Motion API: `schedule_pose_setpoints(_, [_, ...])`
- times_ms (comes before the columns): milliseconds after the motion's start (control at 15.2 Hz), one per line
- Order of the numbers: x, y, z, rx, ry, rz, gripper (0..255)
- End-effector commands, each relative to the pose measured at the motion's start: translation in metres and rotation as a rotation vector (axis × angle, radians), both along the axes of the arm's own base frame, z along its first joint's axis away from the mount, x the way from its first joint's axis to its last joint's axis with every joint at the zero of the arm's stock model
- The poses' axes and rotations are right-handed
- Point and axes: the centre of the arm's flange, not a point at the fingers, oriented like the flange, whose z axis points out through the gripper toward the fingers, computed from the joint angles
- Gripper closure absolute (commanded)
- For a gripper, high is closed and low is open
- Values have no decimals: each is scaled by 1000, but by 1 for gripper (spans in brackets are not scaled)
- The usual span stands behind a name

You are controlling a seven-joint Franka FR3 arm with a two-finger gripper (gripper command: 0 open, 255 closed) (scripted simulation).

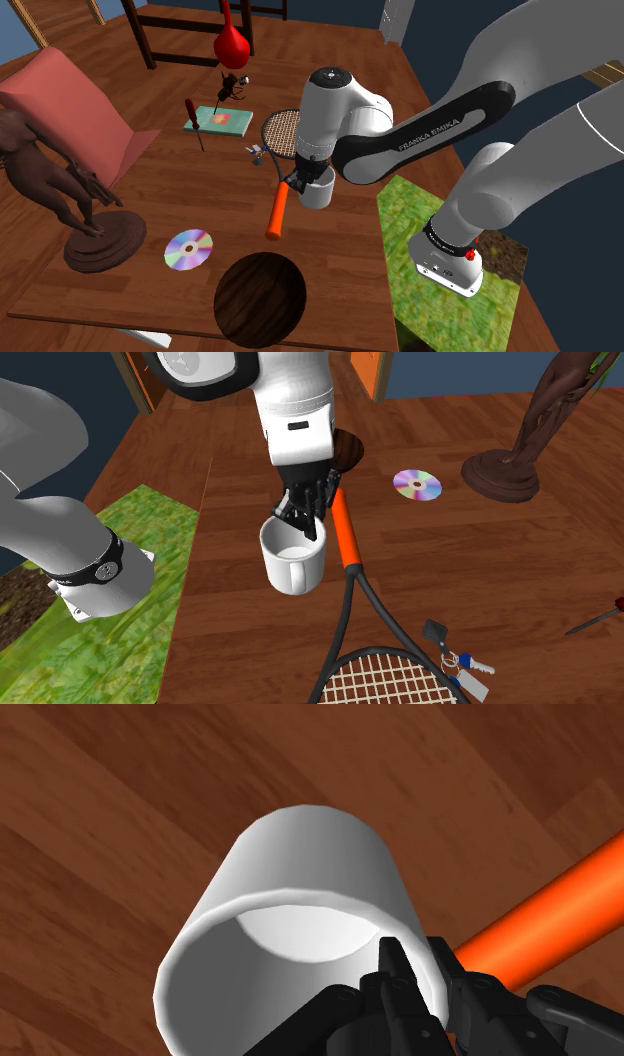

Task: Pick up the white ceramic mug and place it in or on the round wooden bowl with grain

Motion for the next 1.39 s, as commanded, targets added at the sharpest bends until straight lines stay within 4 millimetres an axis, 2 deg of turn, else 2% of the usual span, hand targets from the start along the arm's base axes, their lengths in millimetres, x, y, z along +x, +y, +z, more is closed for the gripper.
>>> schedule_pose_setpoints(0, [0,0,8,0,0,0,255])
schedule_pose_setpoints(1320, [0,0,114,0,0,0,255])
